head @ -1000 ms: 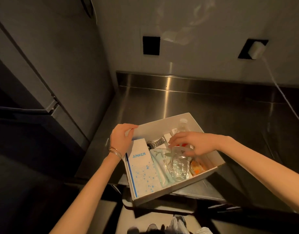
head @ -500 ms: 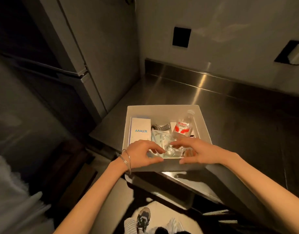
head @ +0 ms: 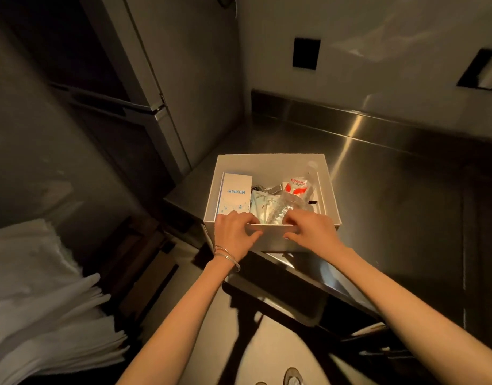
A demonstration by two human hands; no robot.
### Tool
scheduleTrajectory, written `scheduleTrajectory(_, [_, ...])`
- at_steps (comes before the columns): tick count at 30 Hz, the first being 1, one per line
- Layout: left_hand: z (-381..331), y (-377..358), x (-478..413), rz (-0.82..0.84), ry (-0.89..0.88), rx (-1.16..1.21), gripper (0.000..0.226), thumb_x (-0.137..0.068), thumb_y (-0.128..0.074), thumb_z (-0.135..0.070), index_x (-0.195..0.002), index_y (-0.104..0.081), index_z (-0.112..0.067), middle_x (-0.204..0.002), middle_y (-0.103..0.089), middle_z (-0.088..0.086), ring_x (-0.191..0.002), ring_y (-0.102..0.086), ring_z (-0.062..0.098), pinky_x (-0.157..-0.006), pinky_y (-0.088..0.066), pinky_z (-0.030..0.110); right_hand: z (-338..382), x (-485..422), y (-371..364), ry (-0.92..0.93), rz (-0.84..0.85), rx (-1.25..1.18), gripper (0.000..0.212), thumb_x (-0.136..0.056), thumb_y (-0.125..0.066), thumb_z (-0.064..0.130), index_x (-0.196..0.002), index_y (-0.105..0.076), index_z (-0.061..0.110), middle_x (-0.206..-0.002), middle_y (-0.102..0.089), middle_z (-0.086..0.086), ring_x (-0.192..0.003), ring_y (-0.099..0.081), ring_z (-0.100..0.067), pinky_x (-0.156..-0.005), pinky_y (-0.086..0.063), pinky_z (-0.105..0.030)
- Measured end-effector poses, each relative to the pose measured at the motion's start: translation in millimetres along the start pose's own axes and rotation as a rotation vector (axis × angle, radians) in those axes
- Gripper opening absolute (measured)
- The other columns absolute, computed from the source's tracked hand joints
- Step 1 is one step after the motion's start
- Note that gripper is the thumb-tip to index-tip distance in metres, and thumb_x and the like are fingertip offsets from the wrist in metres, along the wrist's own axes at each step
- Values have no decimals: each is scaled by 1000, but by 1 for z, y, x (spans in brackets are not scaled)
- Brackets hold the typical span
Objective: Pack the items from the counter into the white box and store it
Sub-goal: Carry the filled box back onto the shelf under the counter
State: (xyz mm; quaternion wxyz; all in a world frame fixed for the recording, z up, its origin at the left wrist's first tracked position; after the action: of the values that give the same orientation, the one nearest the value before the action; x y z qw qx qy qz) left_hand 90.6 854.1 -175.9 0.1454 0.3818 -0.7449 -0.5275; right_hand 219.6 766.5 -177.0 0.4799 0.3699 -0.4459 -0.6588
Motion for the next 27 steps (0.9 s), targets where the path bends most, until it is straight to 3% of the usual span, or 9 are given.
scheduleTrajectory(4, [-2, 2, 7, -57, 14, 21, 16, -76, -67, -34, -87, -63, -23, -92, -67, -6, -92, -53, 17, -73, -15, 28, 3, 11, 5, -90, -188, -13, 19, -74, -72, 26, -85, -60, 17, -90, -67, 0, -84, -62, -21, -70, -44, -31])
scheduleTrajectory(9, [-7, 2, 14, -68, 43, 34, 14, -79, -66, -28, -89, -62, -19, -96, -66, -2, -95, -52, 19, -76, -19, 31, 9, 31, 4, -226, -361, -25, 20, -70, -75, 20, -83, -62, 14, -90, -66, -2, -85, -59, -21, -74, -29, -28])
scheduleTrajectory(14, [-10, 1, 38, -65, 33, -12, 17, -78, -67, -28, -90, -59, -18, -99, -65, -1, -98, -50, 21, -75, -17, 31, 14, 49, 0, -230, -332, -58, 21, -69, -75, 21, -83, -62, 14, -90, -66, -1, -88, -56, -19, -73, -25, -27])
scheduleTrajectory(19, [-13, 4, 64, -69, 79, -11, 15, -79, -65, -28, -89, -59, -18, -101, -66, -2, -101, -48, 21, -80, -26, 35, 20, 64, -3, -214, -311, -99, 22, -66, -76, 20, -80, -60, 13, -84, -63, 1, -84, -54, -19, -71, -24, -28])
scheduleTrajectory(27, [-19, 15, 128, -120, 225, -36, 9, -78, -65, -23, -83, -59, -18, -96, -66, -3, -97, -48, 19, -75, -20, 31, 45, 109, -3, -52, -322, -155, 23, -62, -78, 13, -73, -58, 10, -76, -62, -3, -76, -51, -19, -68, -26, -30])
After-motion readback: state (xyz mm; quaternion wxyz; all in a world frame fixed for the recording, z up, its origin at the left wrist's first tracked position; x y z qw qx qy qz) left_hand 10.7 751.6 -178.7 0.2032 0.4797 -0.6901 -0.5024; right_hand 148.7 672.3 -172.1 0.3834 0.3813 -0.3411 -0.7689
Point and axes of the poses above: each hand's wrist, its own x-axis away from the middle knuckle, its own y-axis out of the back of the hand, z = x × y, the point moved 8 cm from there along -x, towards the middle knuckle
